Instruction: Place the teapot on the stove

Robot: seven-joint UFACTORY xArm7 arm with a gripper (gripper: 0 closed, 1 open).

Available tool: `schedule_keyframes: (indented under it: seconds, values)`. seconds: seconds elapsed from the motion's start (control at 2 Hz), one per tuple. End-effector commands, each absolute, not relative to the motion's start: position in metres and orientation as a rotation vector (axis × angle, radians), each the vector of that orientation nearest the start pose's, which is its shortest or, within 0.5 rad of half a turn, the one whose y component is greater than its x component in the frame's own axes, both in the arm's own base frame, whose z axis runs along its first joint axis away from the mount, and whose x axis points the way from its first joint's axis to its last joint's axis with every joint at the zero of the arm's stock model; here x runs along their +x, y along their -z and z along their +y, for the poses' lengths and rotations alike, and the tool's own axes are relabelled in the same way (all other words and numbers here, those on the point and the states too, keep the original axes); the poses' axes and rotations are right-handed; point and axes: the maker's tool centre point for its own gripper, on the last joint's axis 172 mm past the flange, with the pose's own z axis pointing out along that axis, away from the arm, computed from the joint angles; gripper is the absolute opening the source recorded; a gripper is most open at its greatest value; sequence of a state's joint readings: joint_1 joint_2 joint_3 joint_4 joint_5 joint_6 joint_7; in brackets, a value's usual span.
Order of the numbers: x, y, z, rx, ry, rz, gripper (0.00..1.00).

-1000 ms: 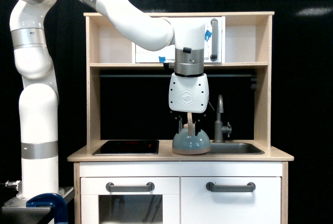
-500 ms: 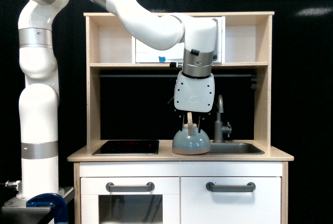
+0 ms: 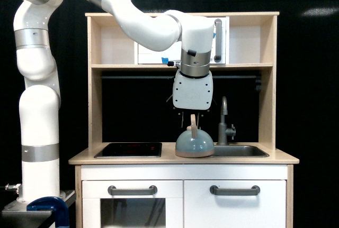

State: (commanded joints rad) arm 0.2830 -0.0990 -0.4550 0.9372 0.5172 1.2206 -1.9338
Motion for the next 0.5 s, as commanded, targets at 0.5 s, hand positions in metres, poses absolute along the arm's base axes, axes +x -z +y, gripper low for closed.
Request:
schedule_keyframes:
  seconds: [0.5]
  values:
    - [0.4090, -0.2060, 0.0590, -1.888, 0.482, -1.877, 1.00]
